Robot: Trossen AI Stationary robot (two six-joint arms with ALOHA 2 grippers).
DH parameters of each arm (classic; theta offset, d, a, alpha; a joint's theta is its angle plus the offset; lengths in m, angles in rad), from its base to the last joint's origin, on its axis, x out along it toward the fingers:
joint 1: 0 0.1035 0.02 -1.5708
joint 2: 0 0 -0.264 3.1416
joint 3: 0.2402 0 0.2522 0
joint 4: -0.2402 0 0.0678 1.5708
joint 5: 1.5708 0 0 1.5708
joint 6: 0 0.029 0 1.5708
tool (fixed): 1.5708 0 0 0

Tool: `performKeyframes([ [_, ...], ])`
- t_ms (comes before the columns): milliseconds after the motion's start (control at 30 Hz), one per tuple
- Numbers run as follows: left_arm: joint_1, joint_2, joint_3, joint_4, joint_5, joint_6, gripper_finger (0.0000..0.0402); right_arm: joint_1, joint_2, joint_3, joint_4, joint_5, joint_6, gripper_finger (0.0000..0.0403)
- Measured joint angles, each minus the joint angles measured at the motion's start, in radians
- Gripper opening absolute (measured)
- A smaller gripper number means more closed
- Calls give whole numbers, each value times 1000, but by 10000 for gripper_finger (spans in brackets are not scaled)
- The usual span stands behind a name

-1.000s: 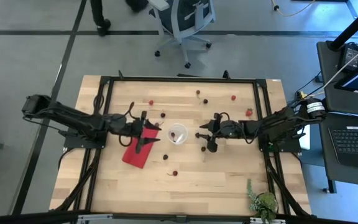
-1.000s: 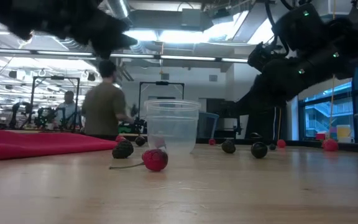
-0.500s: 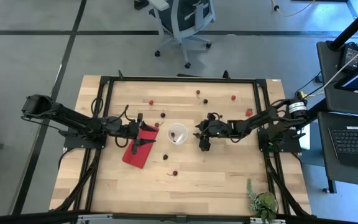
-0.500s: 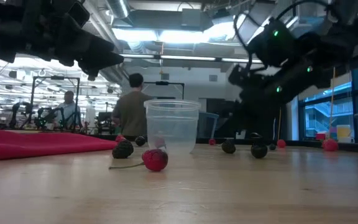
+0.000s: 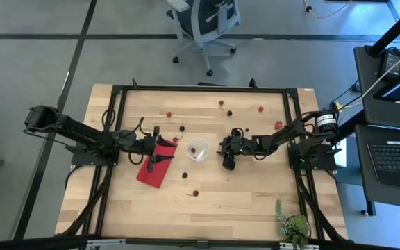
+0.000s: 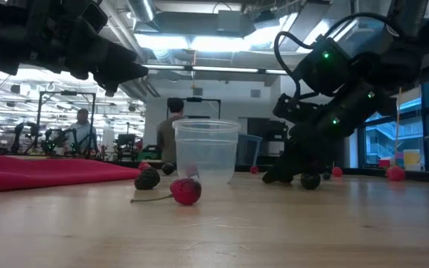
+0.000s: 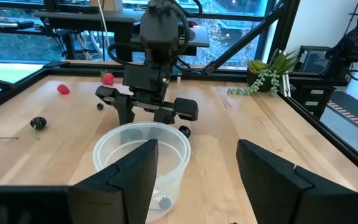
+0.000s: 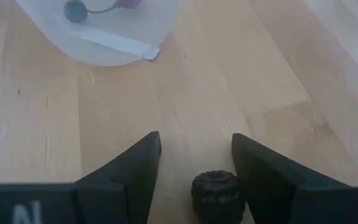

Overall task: Pick and placing Produce into tupperware
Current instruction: Put the blackberries into the transparent bin

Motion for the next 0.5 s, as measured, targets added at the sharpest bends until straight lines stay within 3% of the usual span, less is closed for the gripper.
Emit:
performKeyframes([
  [500, 0, 0, 0, -13, 0, 0, 212, -1, -36, 1, -122, -6, 14, 205],
])
